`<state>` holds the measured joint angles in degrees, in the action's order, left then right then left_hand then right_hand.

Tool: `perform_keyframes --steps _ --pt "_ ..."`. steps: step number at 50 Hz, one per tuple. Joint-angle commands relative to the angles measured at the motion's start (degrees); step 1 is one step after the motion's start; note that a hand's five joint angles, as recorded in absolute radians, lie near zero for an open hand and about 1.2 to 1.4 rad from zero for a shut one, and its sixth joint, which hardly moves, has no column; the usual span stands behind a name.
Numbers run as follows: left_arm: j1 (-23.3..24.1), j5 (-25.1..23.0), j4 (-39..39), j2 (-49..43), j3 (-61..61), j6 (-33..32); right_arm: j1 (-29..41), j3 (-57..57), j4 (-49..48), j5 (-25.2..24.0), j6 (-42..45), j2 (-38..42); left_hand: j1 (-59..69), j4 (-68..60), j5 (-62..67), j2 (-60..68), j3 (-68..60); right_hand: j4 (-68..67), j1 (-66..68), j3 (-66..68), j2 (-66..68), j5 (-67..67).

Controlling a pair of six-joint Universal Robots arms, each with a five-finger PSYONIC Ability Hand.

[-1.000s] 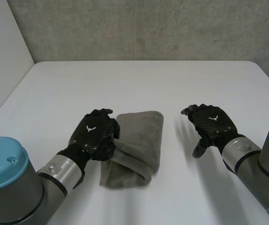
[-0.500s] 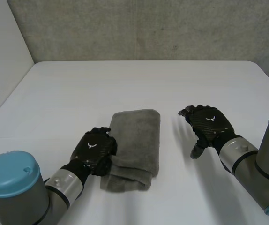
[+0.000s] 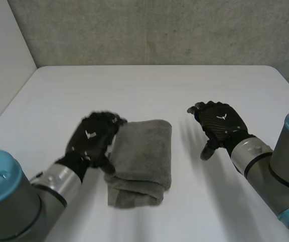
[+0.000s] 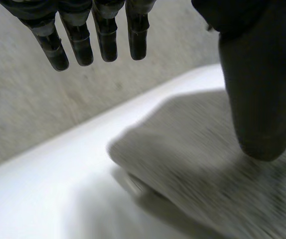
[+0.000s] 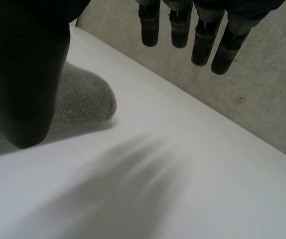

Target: Fold the towel.

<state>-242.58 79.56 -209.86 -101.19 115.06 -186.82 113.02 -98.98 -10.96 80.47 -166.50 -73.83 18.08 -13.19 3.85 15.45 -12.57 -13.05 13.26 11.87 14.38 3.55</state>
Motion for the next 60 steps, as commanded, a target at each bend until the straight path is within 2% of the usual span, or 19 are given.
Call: perform_keyframes --steps 1,3,5,8,11,13,19,28,35,46,48,53,55,56,58,60 --pt "-2.4 0.0 0.1 1.3 -6.0 0.8 3.1 4.2 1.0 4.2 -8.0 0.8 -6.5 3.2 -2.3 -3.9 2.6 3.1 -3.3 -1.9 -4.4 -3.5" --pt "-2.4 -0.3 0.1 0.7 -7.8 0.8 3.1 4.2 1.0 4.2 -8.0 0.8 -6.2 3.2 -2.0 -3.6 2.6 3.1 -3.3 -1.9 -4.4 -3.5" --pt "-2.4 -0.4 0.1 0.0 -9.8 0.8 5.4 7.8 2.5 5.1 -13.2 3.2 -5.7 3.2 -1.4 -3.1 2.6 3.1 -3.3 -1.9 -4.4 -3.5" --pt "-1.5 -0.5 0.3 -6.5 -13.8 2.0 6.5 10.0 3.6 5.0 -16.0 5.5 -5.5 3.2 -1.3 -2.9 2.6 3.1 -3.3 -1.9 -4.4 -3.5" --pt "-1.5 -0.6 1.1 -9.1 -15.4 2.7 7.6 13.4 5.1 4.8 -19.1 9.3 -5.3 3.2 -1.1 -2.7 2.6 3.1 -3.3 -1.9 -4.4 -3.5" --pt "-1.6 -1.0 5.4 -13.6 -18.1 4.2 8.1 14.8 5.8 4.8 -19.9 11.2 -5.3 3.2 -1.1 -2.7 2.6 3.1 -3.3 -1.9 -4.4 -3.5" --pt "-2.1 -1.2 11.2 -19.4 -20.3 4.7 8.6 19.4 9.7 4.4 -24.3 19.0 -5.3 3.2 -1.1 -2.7 2.6 3.1 -3.3 -1.9 -4.4 -3.5" --pt "-2.6 -4.7 11.6 -20.4 -19.9 4.4 9.3 21.4 10.0 3.8 -25.8 24.2 -5.0 3.2 -0.8 -2.4 2.6 3.1 -3.3 -1.9 -4.4 -3.5" --pt "-2.5 -4.8 11.6 -22.5 -19.8 3.9 9.3 22.8 10.0 4.2 -25.5 26.7 -5.0 3.2 -0.8 -2.4 2.6 3.1 -3.3 -1.9 -4.4 -3.5" --pt "-2.5 -4.1 11.8 -20.9 -20.1 3.7 9.3 22.8 10.0 4.0 -25.3 24.1 -5.2 3.2 -0.9 -2.5 2.6 3.1 -3.3 -1.9 -4.4 -3.5" --pt "-2.5 -3.9 11.8 -19.7 -20.1 3.7 9.2 22.1 10.0 3.6 -25.2 19.7 -5.3 3.2 -1.1 -2.7 2.6 3.1 -3.3 -1.9 -4.4 -3.5" --pt "-2.5 -3.7 12.3 -14.0 -20.0 4.4 8.7 20.9 9.6 3.6 -24.4 14.9 -6.2 3.2 -1.9 -3.6 2.6 3.1 -3.3 -1.9 -4.4 -3.5" --pt "-2.5 -3.6 12.6 -12.2 -20.1 4.6 7.7 19.4 9.4 4.0 -20.2 8.8 -6.5 3.2 -2.3 -3.9 2.6 3.1 -3.3 -1.9 -4.4 -3.5" --pt "-2.3 -3.5 12.8 -10.0 -20.4 4.8 7.7 19.4 9.4 4.0 -20.2 8.8 -6.5 3.2 -2.3 -3.9 2.6 3.1 -3.3 -1.9 -4.4 -3.5" --pt "-2.2 -3.2 12.9 -8.1 -20.5 5.3 5.2 18.1 9.5 4.8 -14.7 4.0 -6.5 3.2 -2.3 -3.9 2.6 3.1 -3.3 -1.9 -4.4 -3.5" --pt "-2.0 -0.6 12.9 -4.4 -21.5 7.2 4.0 17.5 9.5 5.5 -12.2 2.0 -6.5 3.2 -2.3 -3.9 2.6 3.1 -3.3 -1.9 -4.4 -3.5"
